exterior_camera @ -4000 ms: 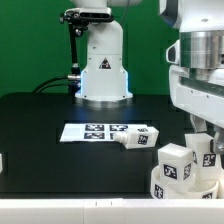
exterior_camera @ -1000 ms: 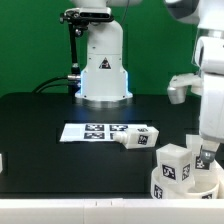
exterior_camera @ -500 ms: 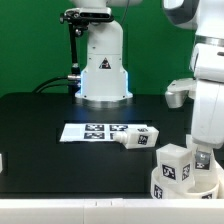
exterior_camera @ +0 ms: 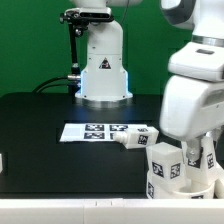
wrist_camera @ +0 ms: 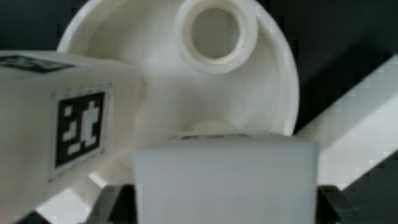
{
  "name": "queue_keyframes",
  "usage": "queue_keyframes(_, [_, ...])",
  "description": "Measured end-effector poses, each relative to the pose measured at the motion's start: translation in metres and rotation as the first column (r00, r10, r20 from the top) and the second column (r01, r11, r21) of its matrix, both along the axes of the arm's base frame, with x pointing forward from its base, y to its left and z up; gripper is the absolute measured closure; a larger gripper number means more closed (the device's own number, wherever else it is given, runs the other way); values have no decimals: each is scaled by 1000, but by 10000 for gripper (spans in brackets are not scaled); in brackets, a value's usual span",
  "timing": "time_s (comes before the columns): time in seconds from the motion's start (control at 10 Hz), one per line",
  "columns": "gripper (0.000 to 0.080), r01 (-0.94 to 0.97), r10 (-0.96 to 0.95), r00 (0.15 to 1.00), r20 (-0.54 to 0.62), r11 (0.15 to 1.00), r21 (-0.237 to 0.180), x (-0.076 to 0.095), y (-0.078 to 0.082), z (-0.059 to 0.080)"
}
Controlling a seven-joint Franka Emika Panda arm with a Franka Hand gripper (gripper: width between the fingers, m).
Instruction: Assemble stool
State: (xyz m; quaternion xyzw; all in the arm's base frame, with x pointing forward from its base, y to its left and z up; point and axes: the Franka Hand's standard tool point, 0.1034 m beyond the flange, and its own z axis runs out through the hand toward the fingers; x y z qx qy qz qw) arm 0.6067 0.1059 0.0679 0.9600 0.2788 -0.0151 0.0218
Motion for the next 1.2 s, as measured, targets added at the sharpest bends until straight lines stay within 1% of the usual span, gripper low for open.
queue_keyframes(0.2, [466,209,-209,978,-16,978,9,2,-2,4])
queue_keyframes(0.5, [466,389,-389,921,-8,921,4,2,-2,3])
queue_keyframes(0.6, [465,507,-507,862,-10,862,16,2,-1,3])
queue_keyframes(0.7, [465,682,-683,731,-12,729,49,6,0,4])
queue_keyframes(0.8, [465,810,-810,586,-33,583,69,8,2,5])
queue_keyframes(0.9, [465,902,-900,429,-71,422,92,12,2,7])
queue_keyframes(1.0, [465,960,-956,267,-125,252,121,19,-3,10])
queue_keyframes(1.1, [465,979,-973,186,-135,171,114,20,-7,11])
queue_keyframes(1.2, [465,987,-981,133,-138,119,104,20,-5,10])
